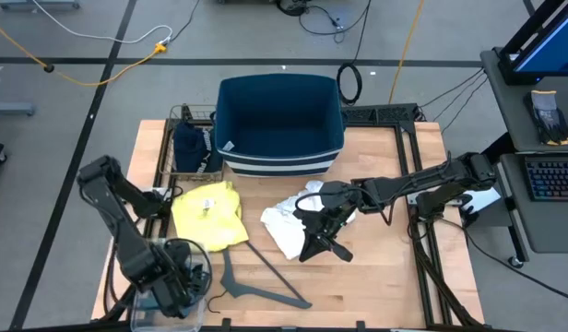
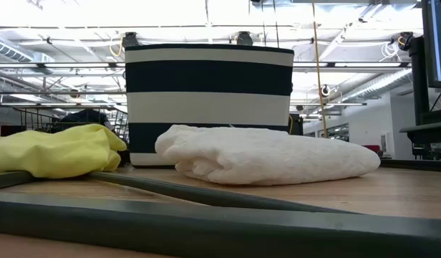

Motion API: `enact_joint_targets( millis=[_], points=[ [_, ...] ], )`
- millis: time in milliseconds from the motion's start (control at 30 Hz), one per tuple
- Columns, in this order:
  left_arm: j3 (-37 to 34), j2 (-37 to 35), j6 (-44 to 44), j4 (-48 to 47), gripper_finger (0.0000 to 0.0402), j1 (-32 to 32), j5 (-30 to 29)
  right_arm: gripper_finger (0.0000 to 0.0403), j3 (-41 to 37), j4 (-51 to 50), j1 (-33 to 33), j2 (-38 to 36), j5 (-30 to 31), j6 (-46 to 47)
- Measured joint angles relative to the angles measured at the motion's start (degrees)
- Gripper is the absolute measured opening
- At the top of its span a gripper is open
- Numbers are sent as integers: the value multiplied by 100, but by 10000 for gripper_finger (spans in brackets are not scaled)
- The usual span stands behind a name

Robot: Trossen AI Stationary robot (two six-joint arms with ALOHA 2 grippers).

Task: Pick & Place Cloths
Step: Put the dark gray sock into the transparent bin

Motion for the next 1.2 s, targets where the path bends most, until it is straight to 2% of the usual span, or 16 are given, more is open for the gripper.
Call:
enact_joint_targets(
  millis=[467, 800, 1000, 1200],
  points=[
    [0, 881, -128, -278, 0, -7, 50, 0, 0, 2, 0, 0, 0, -15],
    [-2, 1131, 338, -269, 7, -7, 36, 0, 0, 11, 2, 0, 0, 24],
    [-2, 1126, 374, -385, 42, -7, 48, 0, -2, 26, 2, 0, 0, 28],
    [-2, 1048, 607, -374, 113, -41, 126, 0, -2, 31, 2, 0, 0, 31]
  ],
)
